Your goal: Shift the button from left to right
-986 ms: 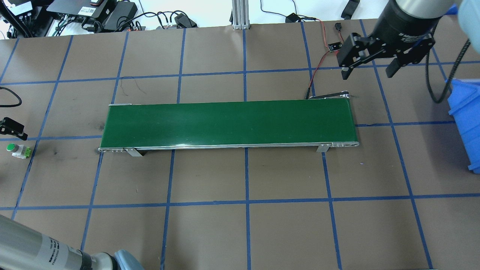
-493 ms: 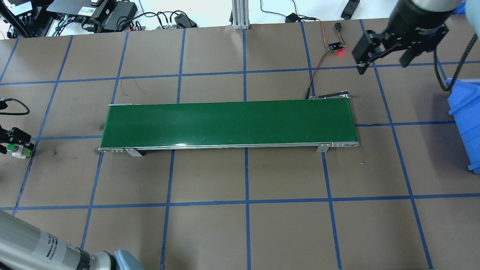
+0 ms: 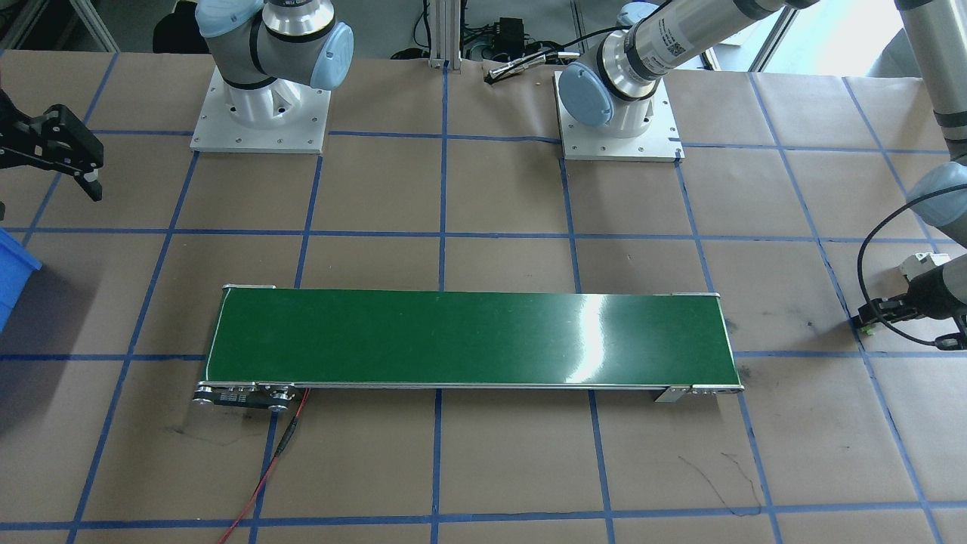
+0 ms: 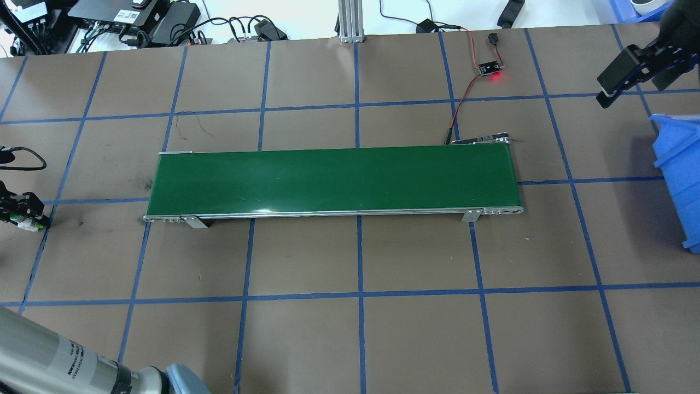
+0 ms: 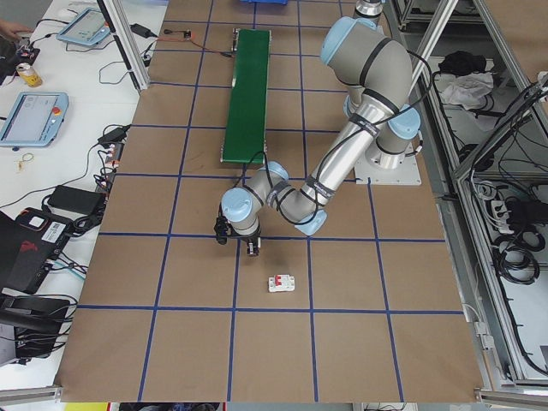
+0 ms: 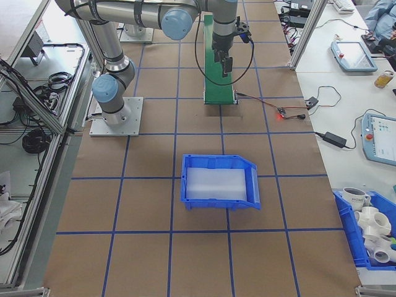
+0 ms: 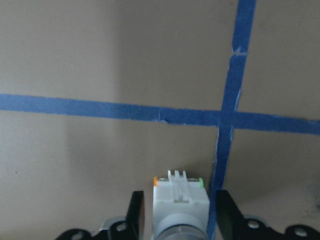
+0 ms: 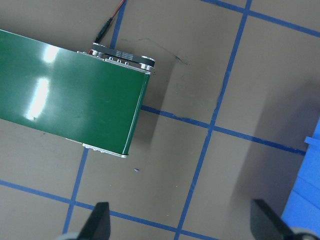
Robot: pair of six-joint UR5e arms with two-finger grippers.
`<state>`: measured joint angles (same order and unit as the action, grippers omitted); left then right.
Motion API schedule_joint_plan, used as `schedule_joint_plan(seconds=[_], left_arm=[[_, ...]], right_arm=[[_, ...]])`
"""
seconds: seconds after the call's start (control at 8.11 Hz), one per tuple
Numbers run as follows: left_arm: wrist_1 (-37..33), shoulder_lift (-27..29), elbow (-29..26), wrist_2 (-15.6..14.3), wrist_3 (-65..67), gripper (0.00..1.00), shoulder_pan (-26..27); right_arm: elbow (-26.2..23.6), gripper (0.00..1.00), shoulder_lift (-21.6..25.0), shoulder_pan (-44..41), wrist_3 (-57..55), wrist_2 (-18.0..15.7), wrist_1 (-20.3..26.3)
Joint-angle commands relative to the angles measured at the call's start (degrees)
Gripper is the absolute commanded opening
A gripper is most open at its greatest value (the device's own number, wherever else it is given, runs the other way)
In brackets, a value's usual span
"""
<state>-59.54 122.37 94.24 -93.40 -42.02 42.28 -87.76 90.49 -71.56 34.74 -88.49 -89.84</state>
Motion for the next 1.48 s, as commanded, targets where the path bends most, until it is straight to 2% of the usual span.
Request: schedule_joint_plan(seconds=[0.0, 0.37, 0.49, 0.86, 0.99, 1.23, 1.36], left_arm=[[-0.84, -1.77, -0.55, -0.03, -0.17, 0.0, 0.0], [-5.32, -10.28, -0.55, 0.94, 0.62, 0.0, 1.65], [-6.11, -13.27, -0.55, 3.03, 0.88, 0.0, 5.5], [-6.12, -15.49, -0.11, 3.48, 17.79, 0.0, 20.16], [-5.94, -15.67, -0.11, 3.57, 23.68, 0.0, 24.74], [-5.77, -15.24, 0.07, 3.75, 28.3, 0.0, 28.64], [-5.85, -14.19, 0.24, 4.01, 27.53, 0.0, 28.65]], right_arm=[[-0.13, 1.0, 0.83, -4.7, -10.62, 4.64, 1.16], [-0.04, 1.0, -0.04, -19.64, -31.59, 4.29, -0.5], [-0.04, 1.0, -1.09, -20.46, -34.19, 4.21, -1.47], [-0.04, 1.0, -1.36, -20.29, -32.82, 3.33, -1.92], [-0.39, 1.0, -1.8, -18.38, -30.9, 1.41, -1.48], [-2.58, 1.0, -5.03, -14.42, -28.09, 1.92, -3.14], [-3.64, 1.0, -7.49, -13.88, -26.5, 1.57, -7.59]])
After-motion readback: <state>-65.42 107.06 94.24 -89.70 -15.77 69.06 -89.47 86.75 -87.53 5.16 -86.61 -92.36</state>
